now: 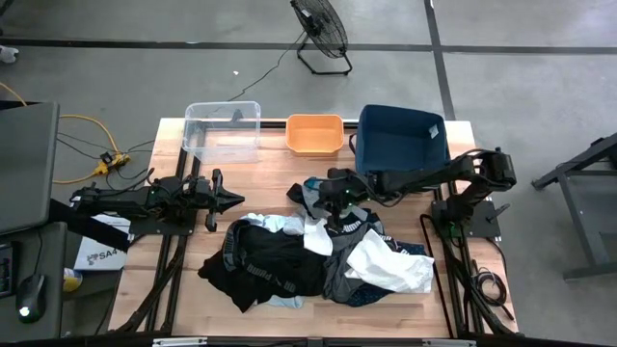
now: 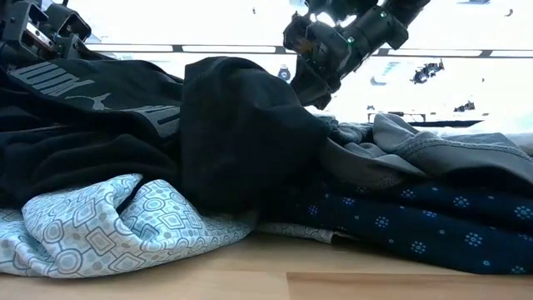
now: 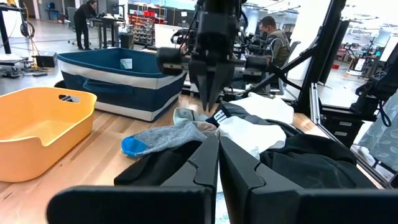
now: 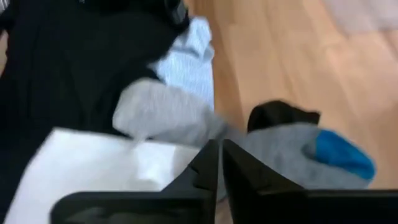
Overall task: Pick & Place Cloths
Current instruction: Put the gray sock into the yellow bin
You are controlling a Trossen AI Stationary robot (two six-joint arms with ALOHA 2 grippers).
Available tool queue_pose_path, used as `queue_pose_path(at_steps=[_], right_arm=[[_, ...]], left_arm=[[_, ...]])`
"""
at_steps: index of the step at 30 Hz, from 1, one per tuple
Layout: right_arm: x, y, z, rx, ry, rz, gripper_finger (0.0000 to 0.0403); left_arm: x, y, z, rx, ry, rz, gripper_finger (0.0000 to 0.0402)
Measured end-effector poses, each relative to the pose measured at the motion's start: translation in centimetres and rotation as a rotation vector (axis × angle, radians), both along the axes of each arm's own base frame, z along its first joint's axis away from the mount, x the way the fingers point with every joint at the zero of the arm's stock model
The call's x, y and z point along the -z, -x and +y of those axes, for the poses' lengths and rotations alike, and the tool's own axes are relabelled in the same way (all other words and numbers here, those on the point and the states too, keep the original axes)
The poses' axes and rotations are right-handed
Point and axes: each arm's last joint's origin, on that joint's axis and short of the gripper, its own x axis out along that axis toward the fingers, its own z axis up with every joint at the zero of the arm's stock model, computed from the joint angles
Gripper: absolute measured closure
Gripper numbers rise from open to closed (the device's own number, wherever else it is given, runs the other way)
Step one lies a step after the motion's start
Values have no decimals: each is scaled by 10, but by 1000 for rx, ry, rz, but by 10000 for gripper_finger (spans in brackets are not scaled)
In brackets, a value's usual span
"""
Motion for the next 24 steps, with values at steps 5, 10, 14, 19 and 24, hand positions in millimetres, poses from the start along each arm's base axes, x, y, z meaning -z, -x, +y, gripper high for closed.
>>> queue_pose_path(at_steps=[5,10,14,19,24], right_arm=[[5,3,0,8,4,52,304],[5,3,-1,2,58,59,221],[13,1,-2,0,79,86,208],[22,-3,-3,18,96,100,221],[28,-5,-4,19,102,111,234]], left_arm=[[0,0,0,0,0,0,389],[0,0,0,0,0,0,389],[0,0,0,0,0,0,389],[0,0,0,-1,0,0,389],[0,0,0,0,0,0,389]])
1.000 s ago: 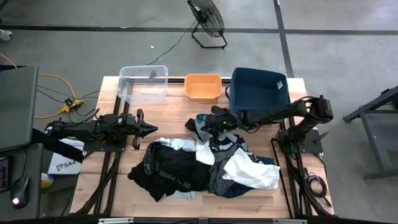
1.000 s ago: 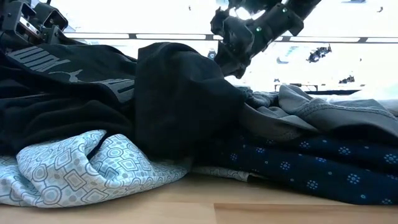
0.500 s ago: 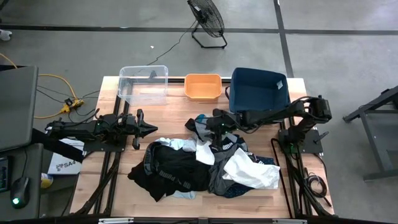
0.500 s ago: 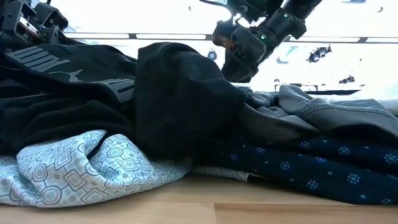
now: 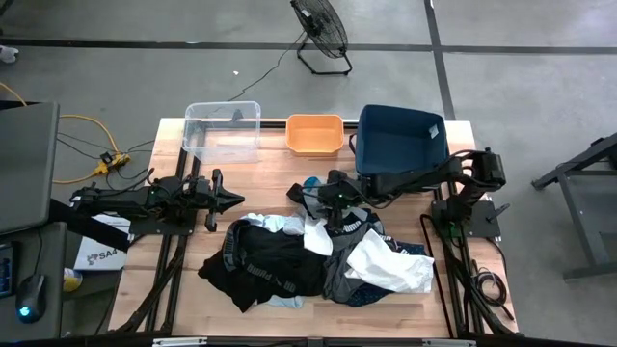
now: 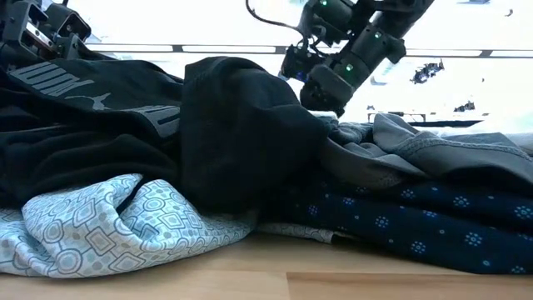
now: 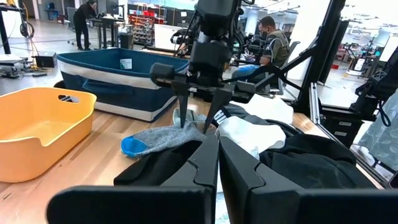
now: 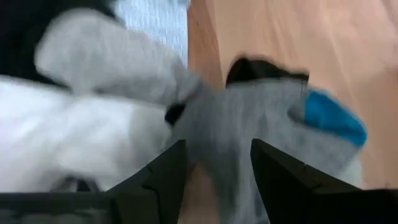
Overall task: Pick & Place Cloths
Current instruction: Put the gray sock into the yellow bin
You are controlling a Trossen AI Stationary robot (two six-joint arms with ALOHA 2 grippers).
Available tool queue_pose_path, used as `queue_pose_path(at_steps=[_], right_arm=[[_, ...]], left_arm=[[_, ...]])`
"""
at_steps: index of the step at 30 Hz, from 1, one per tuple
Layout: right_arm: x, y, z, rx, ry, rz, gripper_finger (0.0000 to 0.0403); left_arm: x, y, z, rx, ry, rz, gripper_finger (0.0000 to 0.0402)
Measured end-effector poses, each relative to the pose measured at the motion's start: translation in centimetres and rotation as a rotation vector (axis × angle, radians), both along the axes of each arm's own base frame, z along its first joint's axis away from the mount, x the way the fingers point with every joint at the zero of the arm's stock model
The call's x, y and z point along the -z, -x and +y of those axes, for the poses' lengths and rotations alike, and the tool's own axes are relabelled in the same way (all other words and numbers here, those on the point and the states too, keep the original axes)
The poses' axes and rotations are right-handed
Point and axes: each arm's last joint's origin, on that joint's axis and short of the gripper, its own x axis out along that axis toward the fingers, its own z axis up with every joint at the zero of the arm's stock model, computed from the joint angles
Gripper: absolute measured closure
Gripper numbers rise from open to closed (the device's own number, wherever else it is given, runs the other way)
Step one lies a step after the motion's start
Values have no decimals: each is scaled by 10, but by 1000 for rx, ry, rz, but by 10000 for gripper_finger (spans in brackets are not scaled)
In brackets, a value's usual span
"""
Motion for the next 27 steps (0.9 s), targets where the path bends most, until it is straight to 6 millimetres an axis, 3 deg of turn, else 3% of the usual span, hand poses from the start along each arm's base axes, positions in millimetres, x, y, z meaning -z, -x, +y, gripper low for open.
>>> queue_pose_path(at_steps=[9,17,23,27], right_arm=[[6,0,-5,20,26,35,281],[2,-3,-5,19,27,-21,389],[-3,-4,-5,20,25,-47,396],[-22,-8,-5,26,31,-98,397]], left_arm=[[0,0,0,2,0,0,389],[0,0,0,3,0,0,389],[0,0,0,4,0,0,389],[0,0,0,4,0,1,389]])
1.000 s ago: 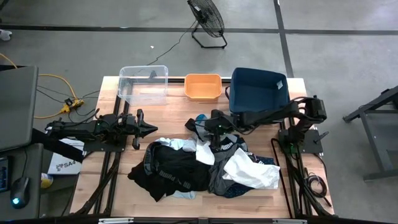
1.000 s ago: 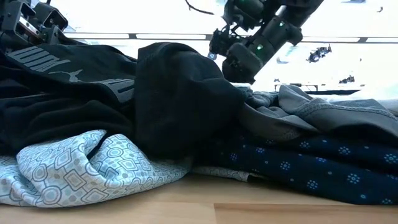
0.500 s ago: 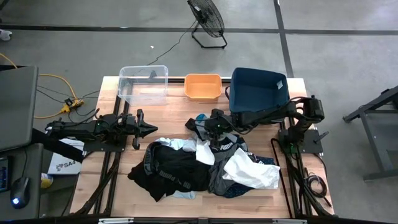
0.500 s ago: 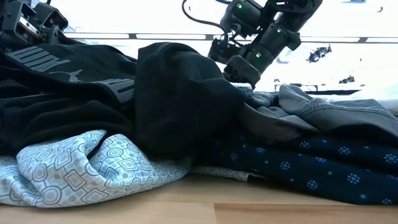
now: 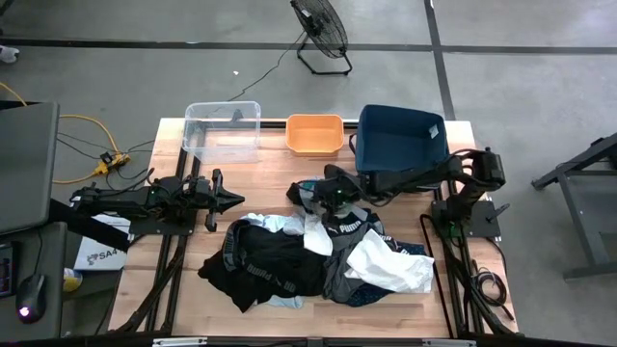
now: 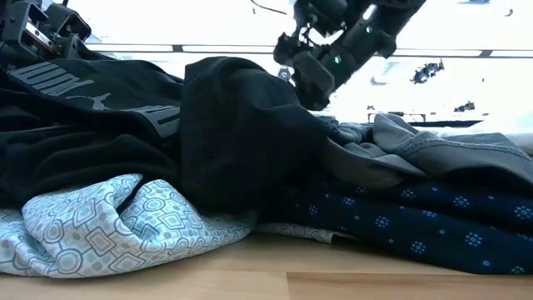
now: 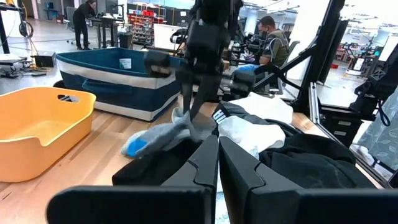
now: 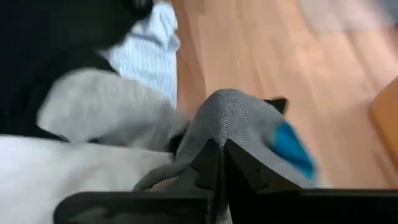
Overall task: Pick & Place Cloths
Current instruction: Put the gray sock into the yellow bin
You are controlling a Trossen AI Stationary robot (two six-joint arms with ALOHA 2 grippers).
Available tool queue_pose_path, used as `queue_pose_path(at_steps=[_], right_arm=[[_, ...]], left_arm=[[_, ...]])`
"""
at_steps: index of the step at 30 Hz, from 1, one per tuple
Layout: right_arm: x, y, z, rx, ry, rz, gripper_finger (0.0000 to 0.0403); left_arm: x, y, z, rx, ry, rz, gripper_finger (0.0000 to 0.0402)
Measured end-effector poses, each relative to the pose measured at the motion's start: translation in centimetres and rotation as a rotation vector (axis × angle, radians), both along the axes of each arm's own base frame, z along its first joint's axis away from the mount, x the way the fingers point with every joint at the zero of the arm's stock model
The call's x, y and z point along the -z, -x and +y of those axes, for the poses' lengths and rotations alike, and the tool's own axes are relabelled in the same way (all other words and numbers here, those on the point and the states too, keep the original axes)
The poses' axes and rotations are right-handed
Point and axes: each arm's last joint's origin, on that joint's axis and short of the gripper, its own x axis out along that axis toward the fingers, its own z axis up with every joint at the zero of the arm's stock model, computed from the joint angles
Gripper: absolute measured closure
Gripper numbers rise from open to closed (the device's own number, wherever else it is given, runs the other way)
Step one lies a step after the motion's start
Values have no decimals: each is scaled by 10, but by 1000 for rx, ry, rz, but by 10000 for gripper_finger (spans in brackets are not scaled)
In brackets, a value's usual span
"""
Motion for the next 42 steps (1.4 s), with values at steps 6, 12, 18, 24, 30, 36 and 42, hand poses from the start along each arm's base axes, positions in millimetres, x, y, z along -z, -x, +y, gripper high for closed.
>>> queue_pose_path(at_steps=[6,12,18,24,30,36,42], right_arm=[[-39,-9,-6,77,79,-104,397],[-67,-13,-25,161,154,-175,398],[-80,-12,-53,274,185,-207,398],[-79,-2,-88,494,147,-218,398],[-69,9,-121,729,28,-225,398],[-52,10,-149,784,-65,-218,398],[-21,6,-169,815,-115,-161,398]], left_arm=[[0,0,0,1,0,0,389],[0,0,0,2,0,1,389],[0,0,0,2,0,1,389],[0,0,0,2,0,1,389],[0,0,0,2,0,0,389],[0,0,0,2,0,1,389],[0,0,0,1,0,0,389]])
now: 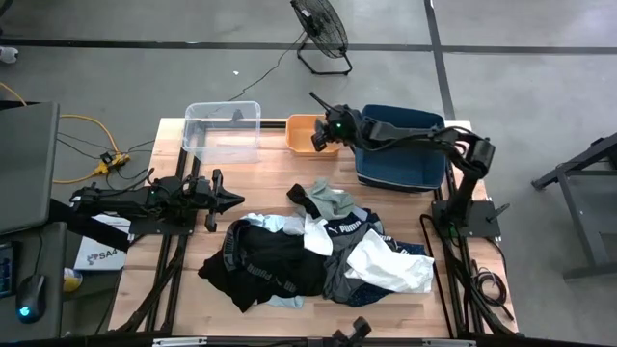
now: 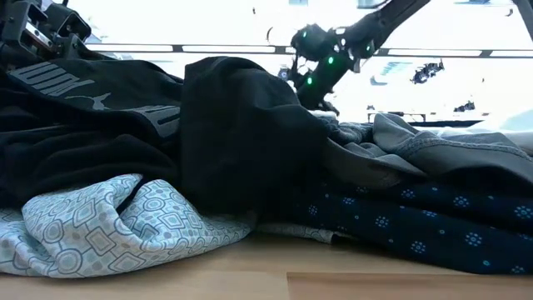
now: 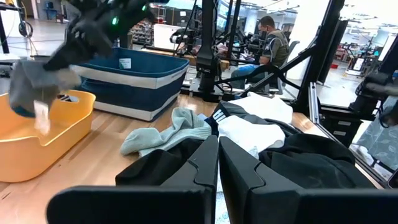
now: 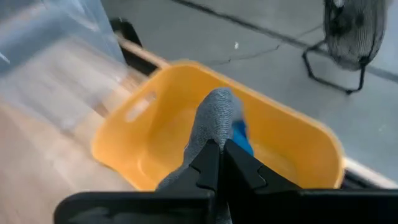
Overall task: Pick & Place Cloths
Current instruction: Put the gray sock into the yellow bin
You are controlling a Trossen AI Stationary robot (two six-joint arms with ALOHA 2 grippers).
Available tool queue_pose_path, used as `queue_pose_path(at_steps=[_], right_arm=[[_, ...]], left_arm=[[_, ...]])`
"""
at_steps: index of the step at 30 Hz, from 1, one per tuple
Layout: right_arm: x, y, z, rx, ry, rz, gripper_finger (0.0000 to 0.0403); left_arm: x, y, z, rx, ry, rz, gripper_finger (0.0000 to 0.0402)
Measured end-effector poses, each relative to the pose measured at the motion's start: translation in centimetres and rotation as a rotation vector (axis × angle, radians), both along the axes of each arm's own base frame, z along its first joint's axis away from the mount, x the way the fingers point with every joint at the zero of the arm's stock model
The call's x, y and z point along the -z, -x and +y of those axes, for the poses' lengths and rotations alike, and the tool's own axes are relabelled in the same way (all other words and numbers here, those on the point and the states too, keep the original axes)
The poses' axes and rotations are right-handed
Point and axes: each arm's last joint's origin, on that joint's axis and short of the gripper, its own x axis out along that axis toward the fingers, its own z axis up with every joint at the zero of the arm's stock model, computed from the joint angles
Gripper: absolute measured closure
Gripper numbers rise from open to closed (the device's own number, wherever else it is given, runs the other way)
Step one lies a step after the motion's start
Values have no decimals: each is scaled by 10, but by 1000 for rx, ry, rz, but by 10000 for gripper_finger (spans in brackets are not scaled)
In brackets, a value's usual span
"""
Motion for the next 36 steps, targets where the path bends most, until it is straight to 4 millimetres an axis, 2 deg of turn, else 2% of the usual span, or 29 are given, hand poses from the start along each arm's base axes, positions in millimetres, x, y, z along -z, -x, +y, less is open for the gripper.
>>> queue_pose_path(at_steps=[8,15,19,24,27,30,36], right_arm=[[26,-3,-24,31,-58,-53,398],[29,-5,-24,-17,-62,-45,394],[30,-5,-23,-32,-67,-37,358],[30,-5,-22,-43,-83,-40,282],[23,-3,-21,-43,-84,-55,241],[8,0,-18,-66,-78,-98,214],[-24,14,-3,-161,-138,-120,204]], left_arm=[[0,0,0,1,0,0,389],[0,0,0,1,0,0,389],[0,0,0,0,0,0,389],[0,0,0,0,0,0,389],[0,0,0,0,0,0,389],[0,0,0,1,0,0,389],[0,0,0,1,0,0,389]])
